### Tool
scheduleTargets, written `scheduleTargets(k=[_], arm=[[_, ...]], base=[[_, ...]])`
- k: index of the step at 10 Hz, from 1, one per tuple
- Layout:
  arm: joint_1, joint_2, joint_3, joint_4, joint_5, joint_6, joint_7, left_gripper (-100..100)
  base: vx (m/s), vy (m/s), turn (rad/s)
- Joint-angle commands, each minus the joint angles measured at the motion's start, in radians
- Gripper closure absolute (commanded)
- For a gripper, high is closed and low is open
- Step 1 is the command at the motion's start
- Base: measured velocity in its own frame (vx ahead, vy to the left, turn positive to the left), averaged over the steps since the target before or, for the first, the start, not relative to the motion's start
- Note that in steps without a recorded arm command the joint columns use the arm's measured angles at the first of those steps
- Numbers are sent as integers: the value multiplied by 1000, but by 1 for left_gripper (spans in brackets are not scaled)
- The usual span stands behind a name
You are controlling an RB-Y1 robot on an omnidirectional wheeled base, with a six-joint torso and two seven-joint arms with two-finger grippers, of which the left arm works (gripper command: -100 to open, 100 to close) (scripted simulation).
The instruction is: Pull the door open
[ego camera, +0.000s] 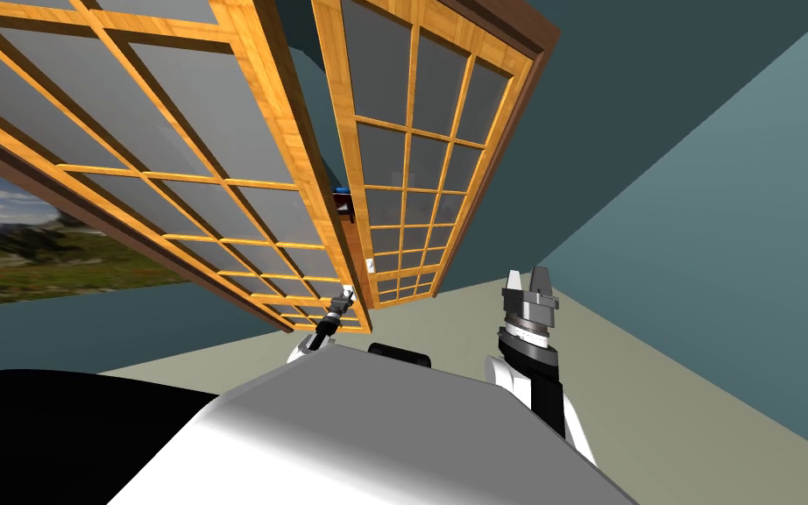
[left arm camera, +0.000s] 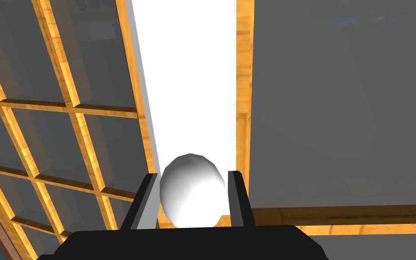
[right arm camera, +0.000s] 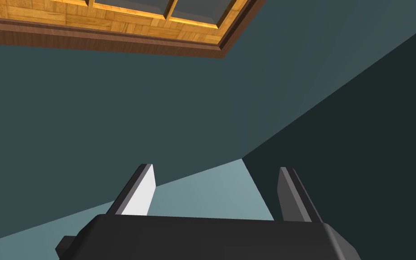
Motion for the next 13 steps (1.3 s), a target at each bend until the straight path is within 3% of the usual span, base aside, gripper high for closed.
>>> scheduleTargets(k=[1,2,13], arm=[[1,-1,0,0,0,-1,1,100],[1,-1,0,0,0,-1,1,100],[-14,11,-38,27,64,-8,246,100]], base=[[-7,-2,5],[0,0,0],[-29,9,-27]])
